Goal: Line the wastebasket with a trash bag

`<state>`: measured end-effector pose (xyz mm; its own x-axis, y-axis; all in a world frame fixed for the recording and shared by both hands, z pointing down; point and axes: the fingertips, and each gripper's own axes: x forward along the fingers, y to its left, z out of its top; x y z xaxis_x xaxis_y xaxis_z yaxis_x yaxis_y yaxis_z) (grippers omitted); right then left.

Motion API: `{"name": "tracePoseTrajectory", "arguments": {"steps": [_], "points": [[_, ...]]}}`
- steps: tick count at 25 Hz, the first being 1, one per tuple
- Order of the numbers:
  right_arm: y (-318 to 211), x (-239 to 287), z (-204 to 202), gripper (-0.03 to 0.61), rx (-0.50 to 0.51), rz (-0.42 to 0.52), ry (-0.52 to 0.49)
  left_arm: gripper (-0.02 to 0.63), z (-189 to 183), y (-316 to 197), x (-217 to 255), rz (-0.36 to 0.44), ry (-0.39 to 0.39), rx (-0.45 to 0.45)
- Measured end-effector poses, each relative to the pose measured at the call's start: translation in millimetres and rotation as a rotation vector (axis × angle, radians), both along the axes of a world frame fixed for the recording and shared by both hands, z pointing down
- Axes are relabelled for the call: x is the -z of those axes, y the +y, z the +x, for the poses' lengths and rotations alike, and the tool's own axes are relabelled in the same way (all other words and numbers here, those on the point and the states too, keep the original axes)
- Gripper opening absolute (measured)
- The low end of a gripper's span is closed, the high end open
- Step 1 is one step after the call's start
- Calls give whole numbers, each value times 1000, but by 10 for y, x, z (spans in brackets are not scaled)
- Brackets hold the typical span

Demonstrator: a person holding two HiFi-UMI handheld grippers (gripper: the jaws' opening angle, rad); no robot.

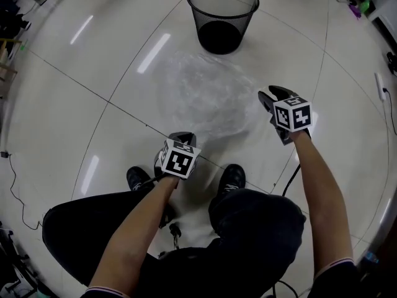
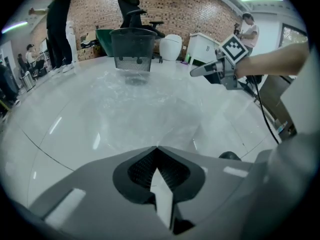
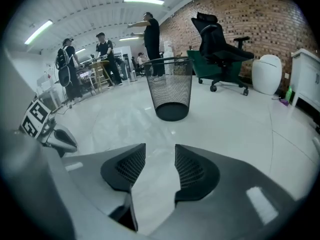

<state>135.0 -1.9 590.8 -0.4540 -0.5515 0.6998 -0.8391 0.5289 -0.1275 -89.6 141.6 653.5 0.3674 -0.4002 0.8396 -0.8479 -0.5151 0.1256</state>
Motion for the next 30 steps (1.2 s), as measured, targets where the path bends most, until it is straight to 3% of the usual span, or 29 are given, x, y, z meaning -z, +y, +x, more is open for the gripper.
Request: {"name": "tracePoseTrajectory", "arguments": {"steps": [5, 11, 13, 14, 16, 23, 30], "points": [[-55, -165, -62, 230, 1, -31, 1, 11, -273, -108, 9, 10, -25, 43], [67, -431, -265, 222, 36, -112, -30, 11, -465, -183, 43, 12, -48, 67], [138, -481, -315, 129, 53, -119, -21, 11, -531, -213, 58, 19, -56, 70], [168, -480, -344, 33, 66, -115, -17, 11, -574, -232, 71, 25, -62, 70], [224, -439, -425, 5, 96, -105, -30, 11, -672, -271, 108, 37, -76, 71], [249, 176, -786, 3, 185, 7, -111, 11, -975, -492, 529, 129, -142, 9], [174, 1136, -1072, 2, 196, 169, -177, 11, -1121, -889, 1536, 287, -166, -67]]}}
